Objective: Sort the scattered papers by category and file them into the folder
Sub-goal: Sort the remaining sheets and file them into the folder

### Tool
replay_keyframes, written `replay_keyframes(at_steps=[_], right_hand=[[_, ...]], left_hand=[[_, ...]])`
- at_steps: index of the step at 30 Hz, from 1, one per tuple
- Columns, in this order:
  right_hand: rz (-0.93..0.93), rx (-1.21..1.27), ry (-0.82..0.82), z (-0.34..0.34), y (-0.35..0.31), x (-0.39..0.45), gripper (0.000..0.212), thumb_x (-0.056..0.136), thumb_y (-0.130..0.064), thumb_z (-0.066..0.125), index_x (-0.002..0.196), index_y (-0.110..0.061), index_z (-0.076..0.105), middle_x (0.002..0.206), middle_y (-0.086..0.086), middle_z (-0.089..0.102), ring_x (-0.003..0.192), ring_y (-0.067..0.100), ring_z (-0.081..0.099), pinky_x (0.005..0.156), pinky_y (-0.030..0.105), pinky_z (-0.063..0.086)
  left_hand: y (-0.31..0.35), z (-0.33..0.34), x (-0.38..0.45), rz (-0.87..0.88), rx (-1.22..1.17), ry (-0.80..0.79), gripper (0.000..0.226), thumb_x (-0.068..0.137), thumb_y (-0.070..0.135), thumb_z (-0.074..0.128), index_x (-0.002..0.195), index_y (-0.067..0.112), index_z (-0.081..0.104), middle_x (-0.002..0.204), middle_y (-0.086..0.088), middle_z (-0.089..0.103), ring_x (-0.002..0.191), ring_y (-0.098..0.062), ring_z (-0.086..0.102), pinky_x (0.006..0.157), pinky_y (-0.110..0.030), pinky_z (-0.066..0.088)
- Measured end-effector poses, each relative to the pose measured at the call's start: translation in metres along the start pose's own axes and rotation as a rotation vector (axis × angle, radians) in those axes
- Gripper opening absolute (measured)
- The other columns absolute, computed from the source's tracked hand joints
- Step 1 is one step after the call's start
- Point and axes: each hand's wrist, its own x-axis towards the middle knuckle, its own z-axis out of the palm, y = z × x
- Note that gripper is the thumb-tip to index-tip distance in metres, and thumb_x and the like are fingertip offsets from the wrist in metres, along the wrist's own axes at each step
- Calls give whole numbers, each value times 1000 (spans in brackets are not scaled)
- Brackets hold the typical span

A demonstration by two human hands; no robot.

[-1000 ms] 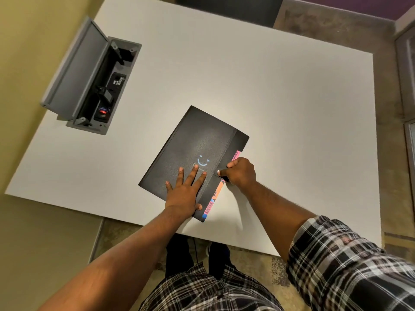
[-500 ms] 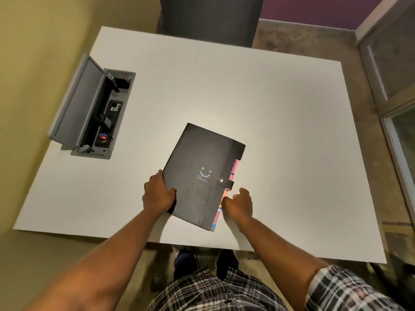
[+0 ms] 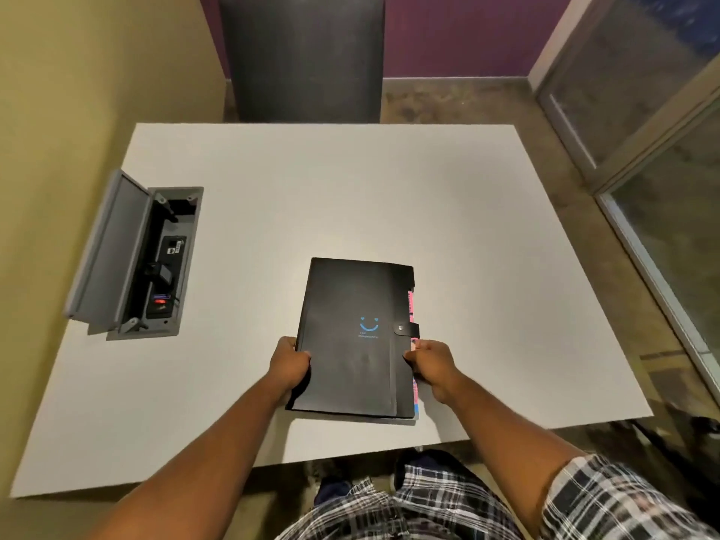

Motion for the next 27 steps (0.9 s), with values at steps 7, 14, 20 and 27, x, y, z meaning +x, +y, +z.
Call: replay_keyframes(at_steps=[7, 14, 20, 27], right_hand=[[-6, 218, 93, -61, -18, 19, 36, 87, -2, 68, 119, -18, 61, 104, 18, 72, 83, 31, 71, 60, 31, 55], [-105, 264, 48, -143, -65, 59, 46, 88, -4, 70, 125, -29, 60, 113, 8, 71, 98, 31, 72, 86, 46, 62], [-193, 48, 146, -217, -112, 119, 19, 93, -2, 61, 107, -10, 69, 100, 10, 71, 97, 35, 67, 85, 43, 60], [-259, -33, 307, -285, -160, 204, 22, 96, -2, 63, 116, -11, 60, 106, 9, 62, 91, 25, 59, 78, 29, 49]], left_hand=[[48, 58, -14, 35, -106, -72, 22, 85, 10, 52, 104, 21, 48, 95, -15, 64, 68, -25, 56, 57, -30, 45], [127, 139, -8, 123, -191, -17, 22, 93, 6, 48, 112, 17, 47, 92, -16, 63, 70, -24, 55, 59, -30, 43], [203, 220, 18, 182, -211, 26, 20, 99, 8, 47, 116, 18, 47, 93, -17, 62, 73, -25, 56, 69, -33, 46], [277, 294, 59, 209, -63, -73, 44, 89, -3, 50, 126, 20, 48, 102, -9, 68, 91, -29, 68, 82, -38, 55]])
